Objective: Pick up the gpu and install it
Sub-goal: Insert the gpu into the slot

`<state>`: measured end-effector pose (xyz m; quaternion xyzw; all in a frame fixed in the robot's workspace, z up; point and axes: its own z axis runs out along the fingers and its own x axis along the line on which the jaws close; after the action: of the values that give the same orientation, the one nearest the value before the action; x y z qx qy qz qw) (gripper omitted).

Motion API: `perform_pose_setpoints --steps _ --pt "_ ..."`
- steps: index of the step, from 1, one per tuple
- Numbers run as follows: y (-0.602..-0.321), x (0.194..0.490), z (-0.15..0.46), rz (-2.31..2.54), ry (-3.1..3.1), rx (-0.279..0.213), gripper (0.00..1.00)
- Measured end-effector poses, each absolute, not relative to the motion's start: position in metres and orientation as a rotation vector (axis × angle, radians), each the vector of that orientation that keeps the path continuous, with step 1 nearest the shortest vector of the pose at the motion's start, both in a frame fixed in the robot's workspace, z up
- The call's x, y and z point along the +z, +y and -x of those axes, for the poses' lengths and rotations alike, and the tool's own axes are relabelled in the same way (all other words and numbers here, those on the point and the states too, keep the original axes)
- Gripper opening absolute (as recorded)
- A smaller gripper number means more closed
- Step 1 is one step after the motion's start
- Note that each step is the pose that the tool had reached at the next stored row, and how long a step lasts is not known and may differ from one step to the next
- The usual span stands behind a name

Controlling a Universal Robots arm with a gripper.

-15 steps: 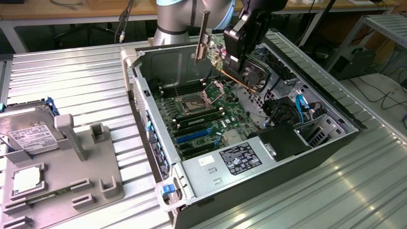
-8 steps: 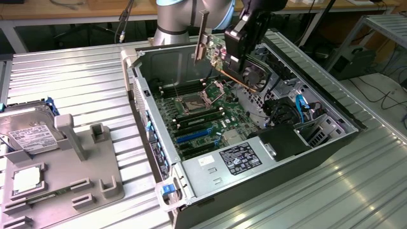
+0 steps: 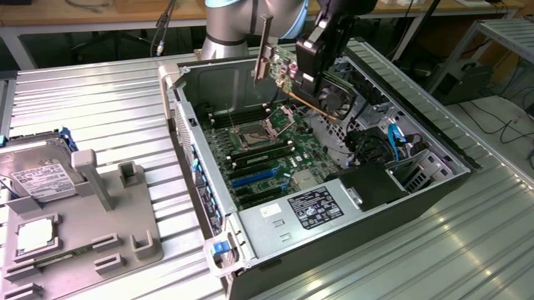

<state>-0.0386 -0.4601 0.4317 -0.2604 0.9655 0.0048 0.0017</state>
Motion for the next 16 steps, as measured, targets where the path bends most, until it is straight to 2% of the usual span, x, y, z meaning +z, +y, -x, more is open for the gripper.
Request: perform_pose_setpoints --steps 16 --pt "-0.4602 0.4317 0.0386 0.9 3.006 0.015 0.28"
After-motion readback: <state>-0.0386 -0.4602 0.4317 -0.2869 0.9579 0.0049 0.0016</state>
